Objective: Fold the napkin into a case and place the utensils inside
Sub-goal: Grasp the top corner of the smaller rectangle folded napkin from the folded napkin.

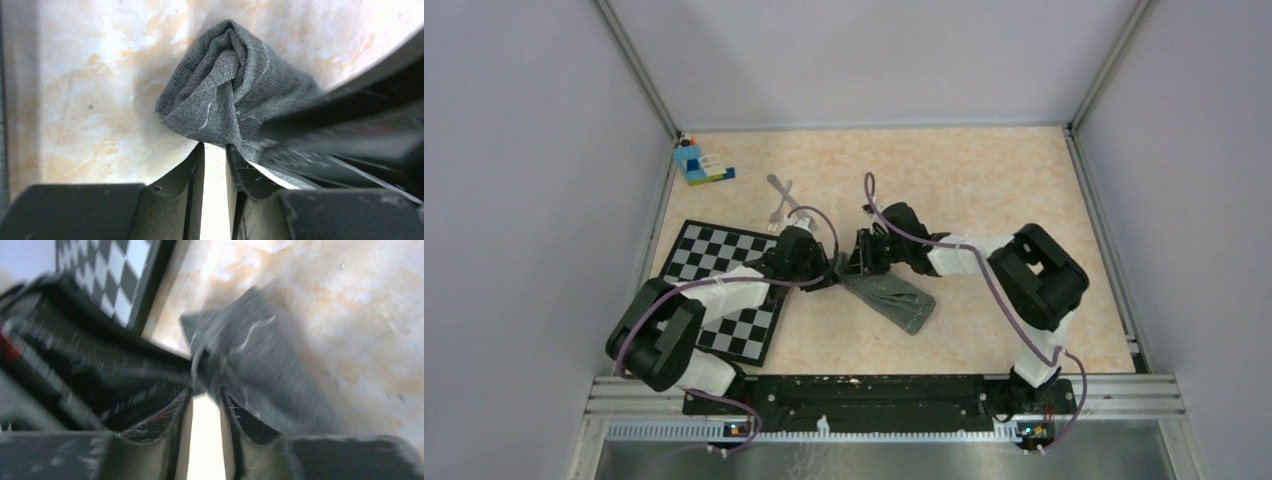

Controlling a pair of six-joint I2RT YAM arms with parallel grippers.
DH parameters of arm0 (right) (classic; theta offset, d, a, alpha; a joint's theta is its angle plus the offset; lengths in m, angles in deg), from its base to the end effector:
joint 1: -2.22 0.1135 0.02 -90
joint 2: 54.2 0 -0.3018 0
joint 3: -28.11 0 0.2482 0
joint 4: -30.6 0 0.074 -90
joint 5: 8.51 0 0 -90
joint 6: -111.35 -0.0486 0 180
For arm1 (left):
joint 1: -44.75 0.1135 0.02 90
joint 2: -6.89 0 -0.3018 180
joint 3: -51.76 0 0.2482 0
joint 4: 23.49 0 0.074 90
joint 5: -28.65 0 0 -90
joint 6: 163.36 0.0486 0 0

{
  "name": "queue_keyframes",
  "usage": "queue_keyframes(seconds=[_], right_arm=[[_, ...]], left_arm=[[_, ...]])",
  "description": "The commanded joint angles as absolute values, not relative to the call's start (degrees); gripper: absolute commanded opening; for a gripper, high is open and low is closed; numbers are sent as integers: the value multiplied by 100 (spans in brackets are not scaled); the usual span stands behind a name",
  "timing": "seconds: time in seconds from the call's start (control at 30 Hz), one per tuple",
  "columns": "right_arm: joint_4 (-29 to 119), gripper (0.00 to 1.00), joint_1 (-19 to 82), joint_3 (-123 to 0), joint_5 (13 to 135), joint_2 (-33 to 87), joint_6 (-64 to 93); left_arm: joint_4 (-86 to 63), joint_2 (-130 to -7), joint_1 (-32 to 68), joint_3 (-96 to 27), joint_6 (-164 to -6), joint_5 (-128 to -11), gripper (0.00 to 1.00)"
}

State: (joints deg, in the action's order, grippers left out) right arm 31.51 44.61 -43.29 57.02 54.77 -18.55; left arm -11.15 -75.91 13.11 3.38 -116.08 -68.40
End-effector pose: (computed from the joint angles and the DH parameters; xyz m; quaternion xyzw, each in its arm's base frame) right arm 0.2873 0.2895 0.1740 -0.1112 0.8780 0.4232 0.1943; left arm 0.2273 -0.1471 0.1836 -0.0670 0.9257 -0.2678 0.2585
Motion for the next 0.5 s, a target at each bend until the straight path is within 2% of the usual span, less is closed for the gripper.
queue_keyframes(seconds=[0.0, 0.13, 0.2, 0.3, 0.47], right_arm=[[3646, 36, 4181, -4019, 4937, 4265, -1202], [4176, 59, 4184, -3603, 5121, 3390, 246], [4194, 68, 4477, -3223, 5850, 2720, 1100], [4250, 72, 5027, -2889, 7110, 2246, 1822], [4569, 72, 5735, -2869, 8357, 2465, 2357]], left_arm=[[-1429, -7192, 1448, 364, -11539, -6932, 30], [-1439, -7043, 1478, 489, -11629, -7199, 36], [-1462, -6969, 1554, 536, -11655, -7340, 39], [-1352, -6879, 1776, 549, -11618, -7572, 45], [-1152, -6548, 2253, 604, -11364, -7939, 51]])
